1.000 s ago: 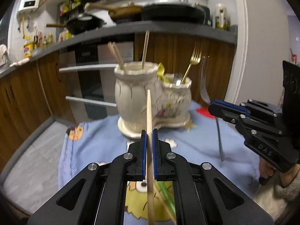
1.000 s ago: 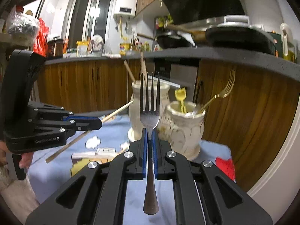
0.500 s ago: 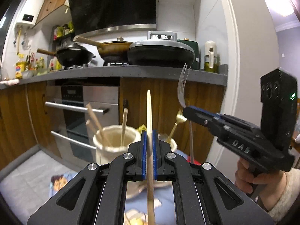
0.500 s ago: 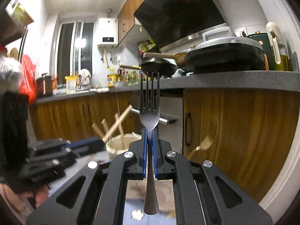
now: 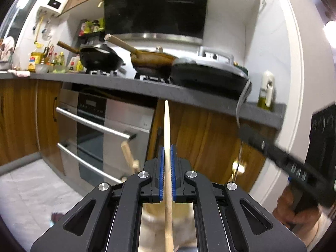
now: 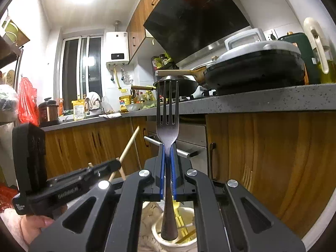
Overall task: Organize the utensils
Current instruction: 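Carry the chopstick up to the tall cup while the right tool carries the silver fork to the shorter cup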
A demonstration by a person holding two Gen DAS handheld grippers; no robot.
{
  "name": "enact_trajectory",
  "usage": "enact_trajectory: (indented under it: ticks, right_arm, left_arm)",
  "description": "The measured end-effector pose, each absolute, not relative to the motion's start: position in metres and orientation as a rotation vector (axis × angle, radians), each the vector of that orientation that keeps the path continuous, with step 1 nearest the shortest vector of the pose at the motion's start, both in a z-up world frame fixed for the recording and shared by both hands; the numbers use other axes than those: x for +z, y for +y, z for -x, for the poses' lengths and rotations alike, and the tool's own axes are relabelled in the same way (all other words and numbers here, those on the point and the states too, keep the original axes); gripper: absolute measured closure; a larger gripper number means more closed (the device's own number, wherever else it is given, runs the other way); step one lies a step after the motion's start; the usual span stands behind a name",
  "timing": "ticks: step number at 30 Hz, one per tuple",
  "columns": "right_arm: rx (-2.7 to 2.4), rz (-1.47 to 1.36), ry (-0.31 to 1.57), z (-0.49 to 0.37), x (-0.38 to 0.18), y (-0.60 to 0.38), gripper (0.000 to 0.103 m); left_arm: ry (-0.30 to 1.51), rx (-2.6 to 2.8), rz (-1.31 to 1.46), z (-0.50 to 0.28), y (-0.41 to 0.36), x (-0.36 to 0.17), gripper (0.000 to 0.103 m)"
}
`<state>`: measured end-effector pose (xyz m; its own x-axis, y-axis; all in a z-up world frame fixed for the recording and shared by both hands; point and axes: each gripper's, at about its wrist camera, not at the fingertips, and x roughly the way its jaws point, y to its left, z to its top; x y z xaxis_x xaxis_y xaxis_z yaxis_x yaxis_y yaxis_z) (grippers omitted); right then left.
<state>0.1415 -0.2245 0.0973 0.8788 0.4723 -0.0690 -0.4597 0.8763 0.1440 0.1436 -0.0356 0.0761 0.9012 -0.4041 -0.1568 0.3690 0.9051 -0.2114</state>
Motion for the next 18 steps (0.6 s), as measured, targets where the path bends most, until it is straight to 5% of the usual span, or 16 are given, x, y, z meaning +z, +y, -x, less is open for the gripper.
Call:
enact_trajectory:
  ticks: [18]
  right_arm:
    - [0.450,-0.100,0.176,-0.170,0.065,-0.216,0.098]
  left_arm:
    - [0.003,-0.277,0.057,-0.158,-0.073,0.091,0.097]
